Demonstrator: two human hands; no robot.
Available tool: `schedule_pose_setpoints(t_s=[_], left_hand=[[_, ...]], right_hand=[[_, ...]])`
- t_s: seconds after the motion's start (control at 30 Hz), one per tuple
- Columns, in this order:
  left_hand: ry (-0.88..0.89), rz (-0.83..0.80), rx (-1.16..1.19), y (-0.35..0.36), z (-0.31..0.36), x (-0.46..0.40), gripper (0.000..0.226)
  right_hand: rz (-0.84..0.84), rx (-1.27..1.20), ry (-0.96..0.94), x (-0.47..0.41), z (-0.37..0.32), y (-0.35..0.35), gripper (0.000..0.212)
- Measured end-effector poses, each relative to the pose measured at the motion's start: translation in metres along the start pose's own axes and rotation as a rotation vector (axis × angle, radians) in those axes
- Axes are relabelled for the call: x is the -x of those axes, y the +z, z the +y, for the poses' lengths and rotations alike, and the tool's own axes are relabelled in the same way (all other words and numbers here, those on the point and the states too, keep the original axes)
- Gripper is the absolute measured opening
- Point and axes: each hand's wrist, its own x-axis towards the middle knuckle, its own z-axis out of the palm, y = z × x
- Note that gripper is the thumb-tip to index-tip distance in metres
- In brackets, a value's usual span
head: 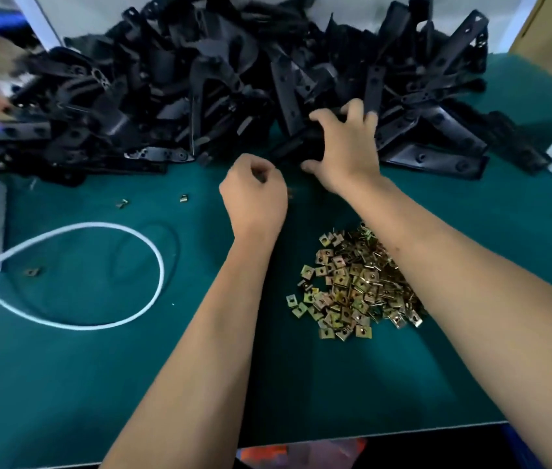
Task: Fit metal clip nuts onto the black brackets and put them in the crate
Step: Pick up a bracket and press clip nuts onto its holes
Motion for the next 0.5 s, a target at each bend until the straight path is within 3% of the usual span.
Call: schedule_pose_setpoints(t_s=[0.17,0.3,0.37,0.5], left_hand=[[-0.144,-0.232,0.234,0.015,0.000,-0.002,0.016],[-0.283,-0.510,0.726,0.015,0.014,0.003,0.037],[-0.344,-0.569,0.877,0.013,0.017,0.003,0.053],[-0.464,-0.402,0.963,0.000,0.011,-0.004,0.063]], right_hand=[[0.255,-0.057,-0.011,-0.002,0.012,-0.014,0.039],[0.467,-0.125,-0.146,0.031,0.002,-0.022,0.044],[0.403,-0.155,-0.293,0.048,-0.002,-0.023,0.057],[0.128,-0.439,-0.498,0.067,0.004,-0.032,0.074]])
